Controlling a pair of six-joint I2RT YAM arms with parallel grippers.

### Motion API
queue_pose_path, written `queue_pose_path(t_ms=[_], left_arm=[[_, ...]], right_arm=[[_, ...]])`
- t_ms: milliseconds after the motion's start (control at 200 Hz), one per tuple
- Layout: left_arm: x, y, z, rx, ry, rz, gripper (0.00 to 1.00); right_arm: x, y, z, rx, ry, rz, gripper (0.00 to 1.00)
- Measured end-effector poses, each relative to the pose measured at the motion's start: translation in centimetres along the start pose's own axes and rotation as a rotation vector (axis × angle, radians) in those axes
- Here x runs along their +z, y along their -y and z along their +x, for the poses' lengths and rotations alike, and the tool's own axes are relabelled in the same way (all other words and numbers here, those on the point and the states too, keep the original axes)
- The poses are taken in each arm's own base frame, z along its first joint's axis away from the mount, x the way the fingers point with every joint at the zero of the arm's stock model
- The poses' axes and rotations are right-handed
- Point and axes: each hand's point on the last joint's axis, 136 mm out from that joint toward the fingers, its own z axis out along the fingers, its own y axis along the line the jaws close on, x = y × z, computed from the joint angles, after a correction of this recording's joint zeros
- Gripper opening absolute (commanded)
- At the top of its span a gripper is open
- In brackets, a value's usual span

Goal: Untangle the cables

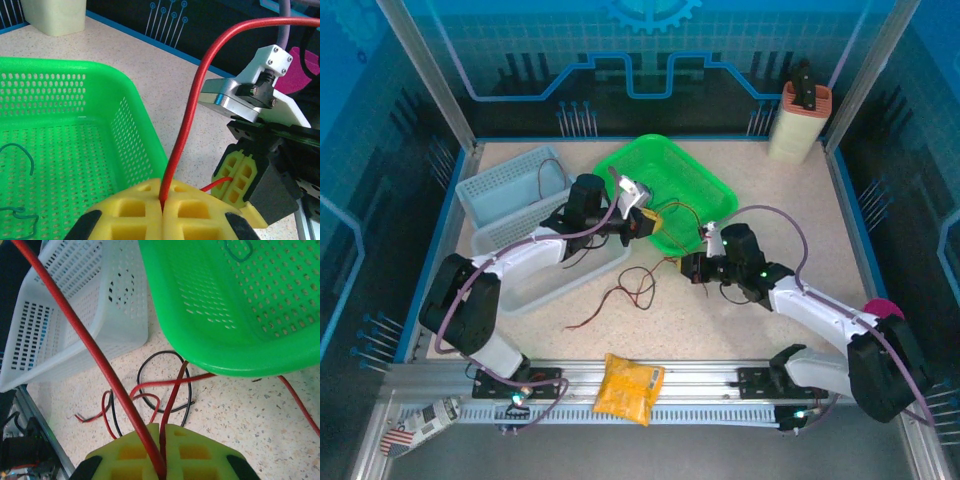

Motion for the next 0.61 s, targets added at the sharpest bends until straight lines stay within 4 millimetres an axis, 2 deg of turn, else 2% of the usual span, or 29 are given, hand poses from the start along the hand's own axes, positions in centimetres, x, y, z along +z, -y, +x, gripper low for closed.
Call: queue_pose_path(t_ms=[125, 235, 490, 605], left_arm=[[-0.2, -0.3, -0.3, 0.049, 0.003, -0.025, 0.00], [0.2, 0.0, -0.2, 0.063, 0.000, -0.033, 0.00], [0.3, -0.4, -0.9, 0.070, 0.024, -0.068, 0.00], [0.3, -0.5, -1.3, 0.063, 0.039, -0.074, 0.00]], right_arm=[[-0.6, 0.4, 0.7, -0.011, -0.036, 0.007, 0.51], [-1.4, 0.0, 0.8, 0.001, -0.015, -0.019, 0.59], [-2.5, -0.3, 2.9, 0.090, 0.033, -0.068, 0.61], [-3.6, 0.3, 2.7, 0.086, 0.074, -0.007, 0.59]])
